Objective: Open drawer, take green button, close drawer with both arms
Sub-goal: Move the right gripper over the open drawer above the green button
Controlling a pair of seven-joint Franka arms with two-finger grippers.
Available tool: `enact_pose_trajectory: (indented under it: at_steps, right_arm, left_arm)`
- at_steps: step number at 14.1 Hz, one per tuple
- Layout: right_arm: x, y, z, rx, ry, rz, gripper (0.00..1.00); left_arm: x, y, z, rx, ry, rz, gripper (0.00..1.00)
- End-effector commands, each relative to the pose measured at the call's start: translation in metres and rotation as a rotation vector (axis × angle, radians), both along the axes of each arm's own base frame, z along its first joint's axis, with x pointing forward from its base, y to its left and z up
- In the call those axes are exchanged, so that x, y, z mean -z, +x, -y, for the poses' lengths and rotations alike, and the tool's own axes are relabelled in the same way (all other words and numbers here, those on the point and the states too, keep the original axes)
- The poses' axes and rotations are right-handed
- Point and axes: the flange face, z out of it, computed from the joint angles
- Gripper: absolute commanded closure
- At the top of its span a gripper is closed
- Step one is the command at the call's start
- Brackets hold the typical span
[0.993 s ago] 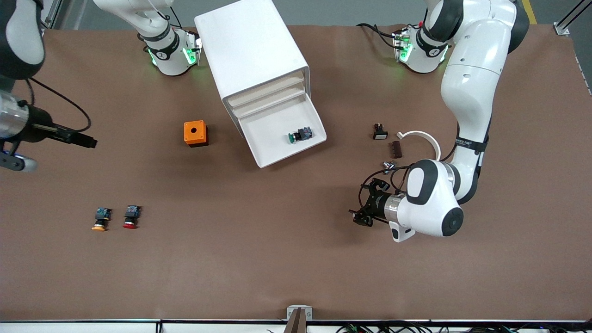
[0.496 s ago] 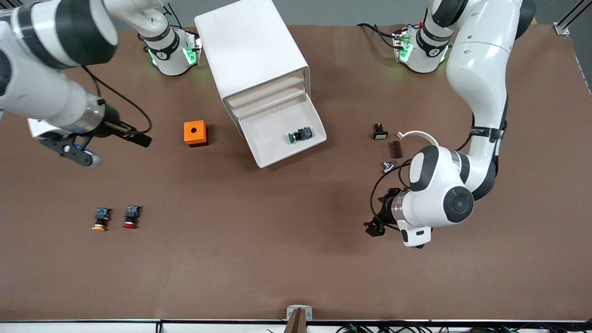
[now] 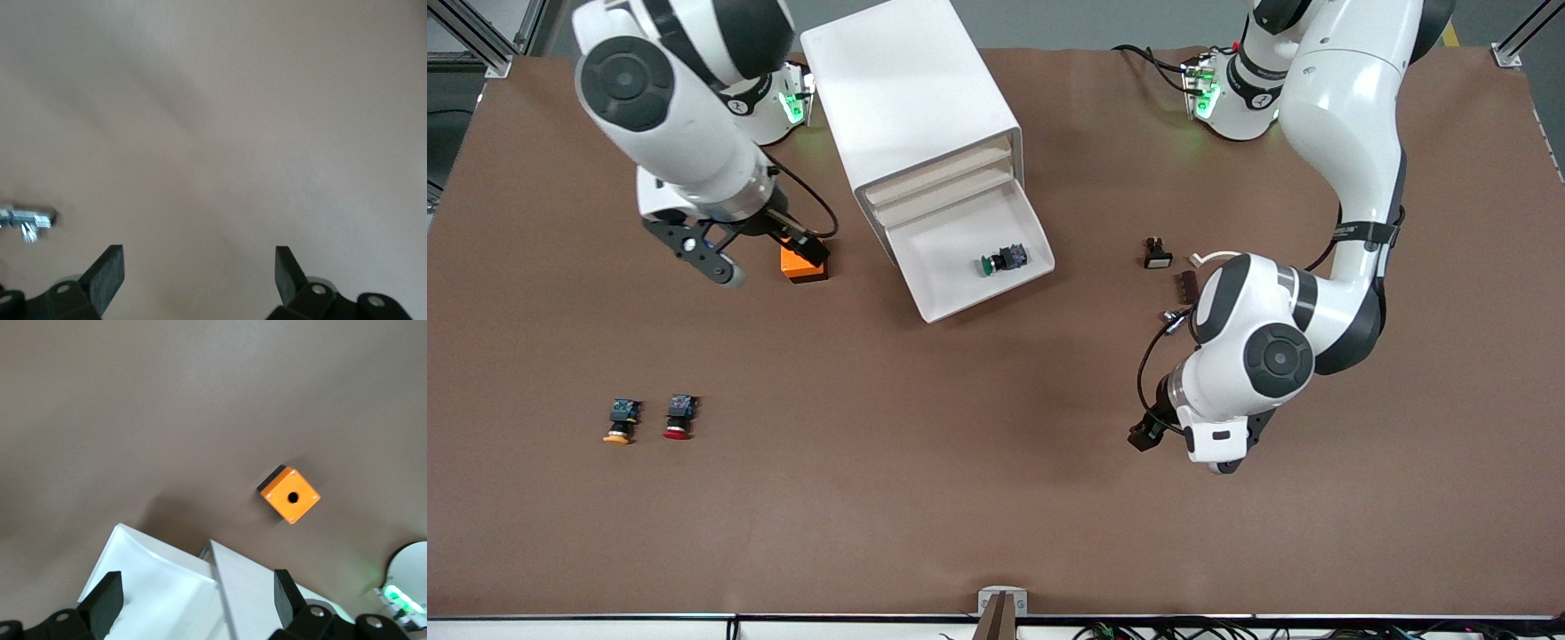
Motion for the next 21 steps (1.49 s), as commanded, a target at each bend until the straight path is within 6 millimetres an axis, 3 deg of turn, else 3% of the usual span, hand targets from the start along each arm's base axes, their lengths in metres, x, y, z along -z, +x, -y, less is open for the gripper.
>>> enact_pose_trajectory:
  at_steps: [1,5,8,14,21]
  right_arm:
    - [0.021,-0.018,-0.024,0.065,0.012,0.036,0.0]
    - [0.048,-0.037,-0.066,0.112,0.034,0.089,0.0]
    - [0.068,-0.045,-0.097,0.122,0.04,0.106,0.0]
    - [0.104,-0.048,-0.133,0.167,0.051,0.136,0.0]
    - [0.143,-0.066,-0.179,0.21,0.027,0.13,0.0]
  left_arm:
    - [-0.007,-0.013,0.016,0.068,0.064,0.036,0.01]
    - [-0.003,-0.025,0.041,0.109,0.065,0.032,0.01]
    - [0.004,-0.028,0.04,0.111,0.071,0.016,0.01]
    - [0.007,-0.033,0.046,0.122,0.07,0.008,0.01]
    - [0.008,-0.035,0.049,0.126,0.066,0.005,0.01]
